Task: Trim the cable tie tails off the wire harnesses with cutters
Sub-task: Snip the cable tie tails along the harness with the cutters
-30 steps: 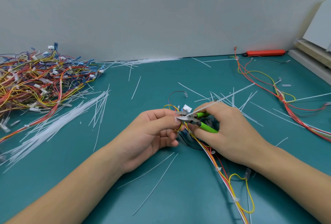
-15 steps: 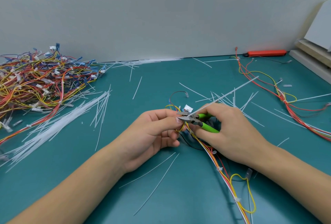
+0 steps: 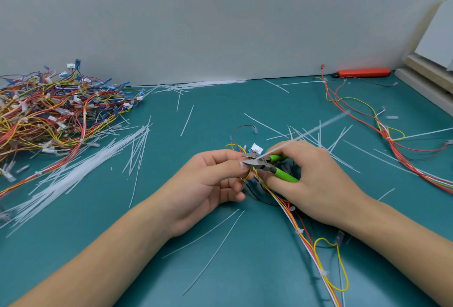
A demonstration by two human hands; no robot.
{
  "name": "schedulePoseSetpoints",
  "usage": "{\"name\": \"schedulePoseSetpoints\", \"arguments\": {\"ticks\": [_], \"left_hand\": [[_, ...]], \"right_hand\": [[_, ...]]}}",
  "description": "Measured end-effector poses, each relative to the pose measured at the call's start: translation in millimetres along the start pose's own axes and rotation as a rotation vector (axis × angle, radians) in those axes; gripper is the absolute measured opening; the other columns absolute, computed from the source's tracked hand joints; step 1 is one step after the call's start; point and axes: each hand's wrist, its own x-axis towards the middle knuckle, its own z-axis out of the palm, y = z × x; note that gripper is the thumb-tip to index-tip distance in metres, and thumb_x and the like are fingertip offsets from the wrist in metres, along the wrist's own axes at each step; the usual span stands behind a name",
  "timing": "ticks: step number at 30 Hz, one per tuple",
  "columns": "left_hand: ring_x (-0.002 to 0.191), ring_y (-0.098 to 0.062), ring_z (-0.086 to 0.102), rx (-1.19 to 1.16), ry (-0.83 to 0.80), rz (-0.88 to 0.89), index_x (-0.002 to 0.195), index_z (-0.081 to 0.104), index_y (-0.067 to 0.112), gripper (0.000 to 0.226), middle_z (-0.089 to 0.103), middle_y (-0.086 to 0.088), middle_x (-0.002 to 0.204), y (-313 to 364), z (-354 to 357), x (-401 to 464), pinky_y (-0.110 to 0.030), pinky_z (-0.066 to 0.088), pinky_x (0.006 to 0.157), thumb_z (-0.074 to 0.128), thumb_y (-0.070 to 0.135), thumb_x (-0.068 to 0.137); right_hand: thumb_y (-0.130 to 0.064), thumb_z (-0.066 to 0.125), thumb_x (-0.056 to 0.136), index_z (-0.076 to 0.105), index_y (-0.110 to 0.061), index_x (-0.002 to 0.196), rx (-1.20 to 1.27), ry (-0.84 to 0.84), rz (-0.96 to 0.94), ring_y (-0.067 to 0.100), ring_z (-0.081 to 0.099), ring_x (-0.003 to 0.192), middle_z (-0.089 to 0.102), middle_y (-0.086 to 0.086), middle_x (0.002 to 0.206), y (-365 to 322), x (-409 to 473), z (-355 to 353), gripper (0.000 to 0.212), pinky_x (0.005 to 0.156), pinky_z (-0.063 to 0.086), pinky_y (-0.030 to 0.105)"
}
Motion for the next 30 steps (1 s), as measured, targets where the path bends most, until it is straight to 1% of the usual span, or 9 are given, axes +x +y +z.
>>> {"name": "schedulePoseSetpoints", "arguments": {"ticks": [3, 10, 16, 19, 21, 24, 26, 28, 30], "left_hand": [[0.063, -0.014, 0.054, 0.005, -0.003, 0.000, 0.098, 0.074, 0.009, 0.014, 0.069, -0.009, 0.086, 0.4, 0.2, -0.2, -0.027, 0.055, 0.063, 0.070, 0.013, 0.085], [0.063, -0.014, 0.054, 0.008, -0.010, 0.004, 0.096, 0.075, 0.010, 0.012, 0.069, -0.008, 0.085, 0.1, 0.1, -0.5, -0.027, 0.055, 0.062, 0.070, 0.012, 0.085], [0.064, -0.014, 0.054, 0.014, -0.012, 0.007, 0.097, 0.075, 0.011, 0.012, 0.069, -0.008, 0.086, -0.4, -0.2, -0.4, -0.027, 0.055, 0.062, 0.069, 0.013, 0.086], [0.064, -0.013, 0.054, 0.021, -0.021, 0.011, 0.095, 0.076, 0.012, 0.010, 0.069, -0.007, 0.087, -0.2, 0.4, -0.4, -0.027, 0.055, 0.064, 0.070, 0.014, 0.087], [0.064, -0.013, 0.054, 0.027, -0.032, 0.013, 0.091, 0.076, 0.015, 0.007, 0.069, -0.006, 0.087, 0.0, 0.7, -0.6, -0.027, 0.055, 0.064, 0.069, 0.015, 0.088], [0.064, -0.013, 0.053, 0.032, -0.039, 0.012, 0.088, 0.076, 0.016, 0.006, 0.069, -0.006, 0.087, 0.5, 0.8, -1.2, -0.026, 0.055, 0.065, 0.070, 0.015, 0.088], [0.064, -0.013, 0.053, 0.031, -0.038, 0.012, 0.090, 0.076, 0.015, 0.006, 0.069, -0.007, 0.087, 0.1, 0.7, -1.0, -0.026, 0.055, 0.064, 0.070, 0.015, 0.088], [0.063, -0.013, 0.053, 0.027, -0.028, 0.010, 0.091, 0.076, 0.014, 0.008, 0.069, -0.007, 0.086, 0.0, 0.7, -1.0, -0.026, 0.055, 0.064, 0.070, 0.014, 0.087], [0.063, -0.013, 0.054, 0.022, -0.019, 0.008, 0.093, 0.076, 0.013, 0.008, 0.069, -0.008, 0.086, -0.4, 0.5, -0.3, -0.027, 0.055, 0.063, 0.070, 0.013, 0.087]], "right_hand": [[-0.042, 0.074, 0.084, 0.072, -0.033, 0.100, -0.011, -0.005, 0.003, 0.007, 0.062, 0.094, 0.069, -0.019, 0.094, 0.3, 0.1, -0.1, 0.018, 0.083, 0.049, 0.029], [-0.038, 0.078, 0.085, 0.072, -0.033, 0.099, -0.025, -0.006, -0.009, 0.005, 0.060, 0.091, 0.066, -0.022, 0.090, 0.2, 0.2, -0.6, 0.016, 0.078, 0.042, 0.018], [-0.045, 0.071, 0.084, 0.072, -0.031, 0.097, -0.019, -0.006, -0.013, 0.007, 0.061, 0.092, 0.068, -0.017, 0.091, -1.6, 1.0, -1.0, 0.020, 0.082, 0.047, 0.026], [-0.045, 0.073, 0.084, 0.068, -0.030, 0.084, -0.052, -0.002, -0.008, 0.008, 0.057, 0.086, 0.063, -0.014, 0.078, -0.1, 0.7, -0.5, 0.015, 0.075, 0.044, 0.025], [-0.040, 0.077, 0.083, 0.061, -0.028, 0.071, -0.086, 0.014, 0.021, 0.010, 0.053, 0.081, 0.056, -0.009, 0.068, 2.2, -0.2, -0.6, 0.024, 0.068, 0.042, 0.026], [-0.040, 0.075, 0.080, 0.055, -0.027, 0.065, -0.118, 0.025, 0.034, 0.010, 0.051, 0.080, 0.052, -0.006, 0.063, 3.9, -0.5, -2.0, 0.028, 0.063, 0.038, 0.024], [-0.038, 0.075, 0.081, 0.058, -0.031, 0.069, -0.102, 0.010, 0.024, 0.009, 0.053, 0.081, 0.056, -0.007, 0.067, 2.4, -0.7, -2.1, 0.022, 0.066, 0.041, 0.026], [-0.034, 0.075, 0.083, 0.068, -0.031, 0.082, -0.068, -0.017, 0.006, 0.010, 0.056, 0.084, 0.063, -0.009, 0.077, 0.9, 0.3, -1.5, 0.008, 0.072, 0.045, 0.029], [-0.030, 0.078, 0.084, 0.072, -0.031, 0.092, -0.043, -0.018, 0.001, 0.010, 0.058, 0.087, 0.067, -0.013, 0.084, 0.7, -0.1, -1.3, 0.010, 0.076, 0.047, 0.030]]}}
